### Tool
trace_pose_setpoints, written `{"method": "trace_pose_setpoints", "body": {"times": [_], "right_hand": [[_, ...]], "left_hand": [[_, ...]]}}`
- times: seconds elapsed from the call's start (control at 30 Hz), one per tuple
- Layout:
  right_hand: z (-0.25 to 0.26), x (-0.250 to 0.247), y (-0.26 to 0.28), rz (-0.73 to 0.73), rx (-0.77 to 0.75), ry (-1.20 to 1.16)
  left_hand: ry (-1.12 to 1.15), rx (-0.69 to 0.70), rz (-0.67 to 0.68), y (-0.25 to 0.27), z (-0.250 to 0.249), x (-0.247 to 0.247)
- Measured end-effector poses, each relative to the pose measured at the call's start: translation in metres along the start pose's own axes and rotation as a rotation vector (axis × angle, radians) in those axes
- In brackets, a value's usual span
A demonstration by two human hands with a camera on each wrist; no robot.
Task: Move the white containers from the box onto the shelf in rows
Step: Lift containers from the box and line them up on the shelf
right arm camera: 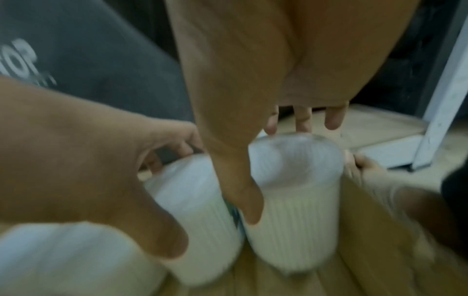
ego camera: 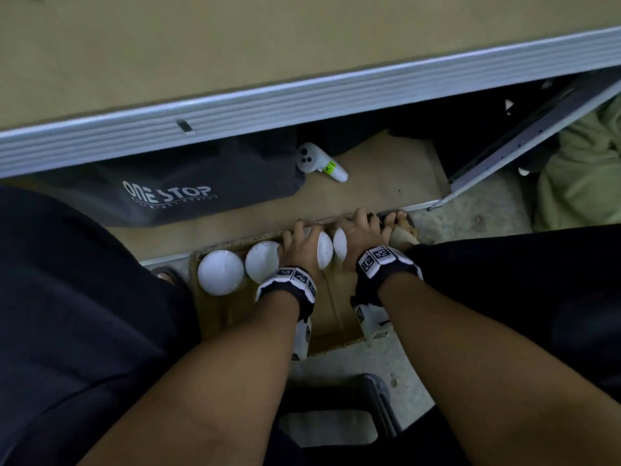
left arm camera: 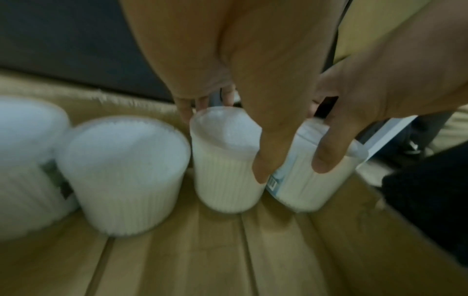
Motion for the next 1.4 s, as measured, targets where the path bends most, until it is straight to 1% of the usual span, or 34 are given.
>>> {"method": "trace_pose_setpoints", "body": {"times": [0.13, 0.23, 0.3, 0.37, 0.47, 0.53, 0.63, 0.7, 0.83, 0.93, 1.1, 1.27, 1.4], "right_hand": [[0.0, -0.033, 0.02, 0.029, -0.023, -0.098], [-0.002, -0.064, 0.04, 0.02, -0.031, -0.164], [-0.002, -0.083, 0.052, -0.006, -0.021, -0.176], [-0.005, -0.101, 0.066, -0.005, 0.019, -0.183], [-0.009, -0.132, 0.091, 0.085, 0.044, -0.137], [-0.011, -0.153, 0.108, 0.116, 0.054, -0.077], [-0.012, -0.188, 0.131, 0.019, 0.045, -0.029], [-0.013, -0.21, 0.149, -0.058, 0.02, -0.043], [-0.013, -0.253, 0.191, -0.157, -0.031, -0.097], [-0.008, -0.286, 0.223, -0.223, -0.089, -0.099], [0.005, -0.34, 0.258, -0.399, -0.2, -0.204], [0.027, -0.374, 0.254, -0.576, -0.307, -0.336], [0.05, -0.383, 0.234, -0.632, -0.376, -0.422]], "left_hand": [[0.03, -0.011, 0.023, 0.013, -0.007, -0.024], [0.048, 0.044, 0.034, 0.024, -0.019, -0.045], [0.08, 0.076, -0.004, 0.035, -0.025, -0.062], [0.117, 0.106, -0.044, 0.049, -0.033, -0.08], [0.119, 0.175, -0.069, 0.07, -0.051, -0.11], [0.088, 0.231, -0.052, 0.084, -0.063, -0.13], [0.06, 0.305, -0.047, 0.107, -0.078, -0.164], [0.06, 0.346, -0.062, 0.124, -0.086, -0.19], [0.047, 0.437, -0.09, 0.165, -0.1, -0.243], [0.046, 0.494, -0.176, 0.2, -0.106, -0.283], [0.104, 0.519, -0.388, 0.246, -0.098, -0.343], [0.226, 0.5, -0.597, 0.266, -0.073, -0.381], [0.326, 0.443, -0.721, 0.264, -0.044, -0.399]]}}
Point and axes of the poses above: each hand's wrist, its own y-axis away from the middle knuckle, its own x-axis out of the palm, z = x × y, the point moved 9 cm from there along -y, towards the middle knuckle, and after that the axes turned 1 degree about -z, right-handed, at the moved point
